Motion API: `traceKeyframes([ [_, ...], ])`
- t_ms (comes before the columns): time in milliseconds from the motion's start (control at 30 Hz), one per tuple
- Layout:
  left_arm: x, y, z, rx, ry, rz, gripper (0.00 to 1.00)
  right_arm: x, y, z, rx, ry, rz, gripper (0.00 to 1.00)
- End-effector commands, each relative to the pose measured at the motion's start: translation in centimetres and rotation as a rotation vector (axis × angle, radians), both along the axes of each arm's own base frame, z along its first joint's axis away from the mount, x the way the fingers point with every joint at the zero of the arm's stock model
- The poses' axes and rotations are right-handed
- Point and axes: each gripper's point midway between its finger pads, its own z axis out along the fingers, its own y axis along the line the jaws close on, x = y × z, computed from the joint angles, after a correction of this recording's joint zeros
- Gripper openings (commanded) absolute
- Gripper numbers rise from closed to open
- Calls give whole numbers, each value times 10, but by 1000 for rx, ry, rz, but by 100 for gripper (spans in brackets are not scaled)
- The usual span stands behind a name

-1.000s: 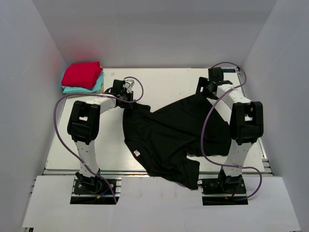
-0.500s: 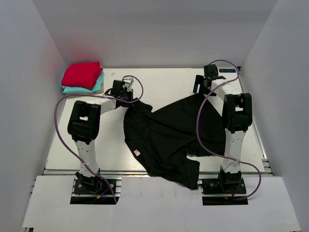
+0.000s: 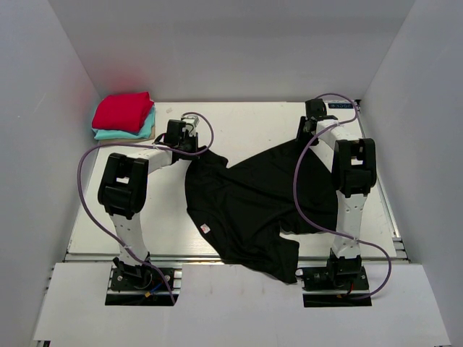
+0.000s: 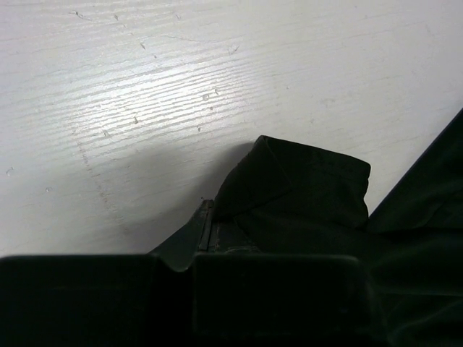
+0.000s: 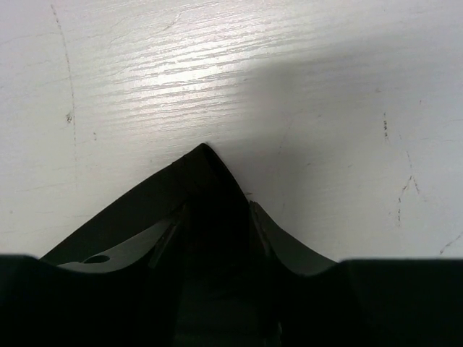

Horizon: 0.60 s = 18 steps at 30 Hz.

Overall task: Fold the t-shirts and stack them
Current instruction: Flatten out the tshirt

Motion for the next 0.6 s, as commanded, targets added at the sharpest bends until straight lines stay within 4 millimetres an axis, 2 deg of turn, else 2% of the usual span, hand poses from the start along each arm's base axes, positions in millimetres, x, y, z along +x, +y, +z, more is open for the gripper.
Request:
traceKeyframes([
  [0, 12, -1, 44, -18, -113, 2, 0, 10, 9, 0, 25, -24, 18, 42],
  [100, 11, -2, 45, -20, -115, -18, 0, 18, 11, 0, 33, -33, 26, 59],
  [267, 9, -4, 43, -26, -114, -26, 0, 19, 21, -3, 75, -36, 46, 62],
  [400, 8, -6, 43, -33, -112, -34, 0, 27, 20, 1, 68, -31, 22, 62],
  [433, 8, -6, 43, -33, -112, -34, 0, 24, 17, -9, 63, -5, 10, 62],
  [467, 8, -6, 43, -33, -112, -34, 0, 26, 19, -5, 59, -5, 13, 58],
  [533, 8, -6, 43, -33, -112, -34, 0, 20, 18, -14, 45, 26, -5, 50],
  [567, 8, -6, 43, -33, -112, -34, 0, 17, 18, -17, 45, 39, -10, 38],
])
